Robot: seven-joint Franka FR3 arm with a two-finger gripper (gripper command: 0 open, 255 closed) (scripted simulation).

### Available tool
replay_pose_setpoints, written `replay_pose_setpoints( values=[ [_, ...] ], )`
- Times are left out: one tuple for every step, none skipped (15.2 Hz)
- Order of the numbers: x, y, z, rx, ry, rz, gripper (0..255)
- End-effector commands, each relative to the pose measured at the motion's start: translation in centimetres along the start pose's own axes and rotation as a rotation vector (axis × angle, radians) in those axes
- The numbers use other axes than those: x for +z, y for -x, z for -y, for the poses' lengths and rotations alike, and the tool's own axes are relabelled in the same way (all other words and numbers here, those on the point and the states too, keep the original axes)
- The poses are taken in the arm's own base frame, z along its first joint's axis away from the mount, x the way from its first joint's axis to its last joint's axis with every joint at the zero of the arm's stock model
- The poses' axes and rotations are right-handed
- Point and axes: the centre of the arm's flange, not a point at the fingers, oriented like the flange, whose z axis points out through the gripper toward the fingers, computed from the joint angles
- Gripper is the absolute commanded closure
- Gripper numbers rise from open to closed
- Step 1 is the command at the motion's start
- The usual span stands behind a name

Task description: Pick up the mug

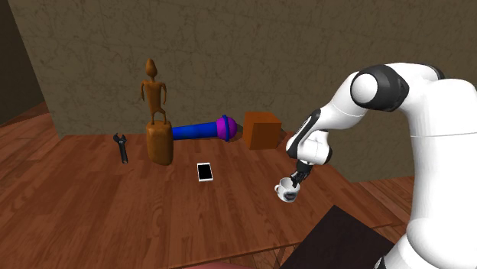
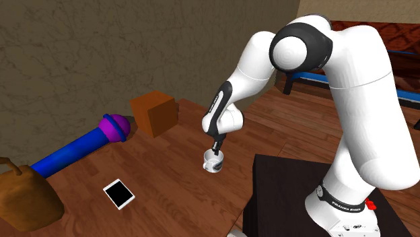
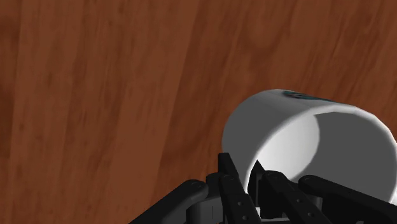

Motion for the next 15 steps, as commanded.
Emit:
replay_pose_setpoints(
  values=[
    [0.0, 0.0, 0.0, 0.000, 0.000, 0.000, 255],
    [0.0, 0.0, 0.0, 0.000, 0.000, 0.000, 255],
    [0.0, 0.0, 0.0, 0.000, 0.000, 0.000, 255],
    [0.0, 0.0, 0.0, 0.000, 0.000, 0.000, 255],
    [-0.5, -0.1, 0.0, 0.000, 0.000, 0.000, 255],
    [-1.0, -0.1, 0.1, 0.000, 0.000, 0.000, 255],
    [-1.6, -0.1, 0.1, 0.000, 0.000, 0.000, 255],
    [-2.1, -0.1, 0.1, 0.000, 0.000, 0.000, 255],
    [-2.6, -0.2, 0.1, 0.000, 0.000, 0.000, 255],
    [-3.2, -0.2, 0.2, 0.000, 0.000, 0.000, 255],
    [-3.7, -0.2, 0.2, 0.000, 0.000, 0.000, 255],
    [-4.2, -0.2, 0.2, 0.000, 0.000, 0.000, 255],
    [-4.7, -0.3, 0.2, 0.000, 0.000, 0.000, 255],
    [-5.3, -0.3, 0.3, 0.000, 0.000, 0.000, 255],
    [-5.8, -0.3, 0.3, 0.000, 0.000, 0.000, 255]
  ],
)
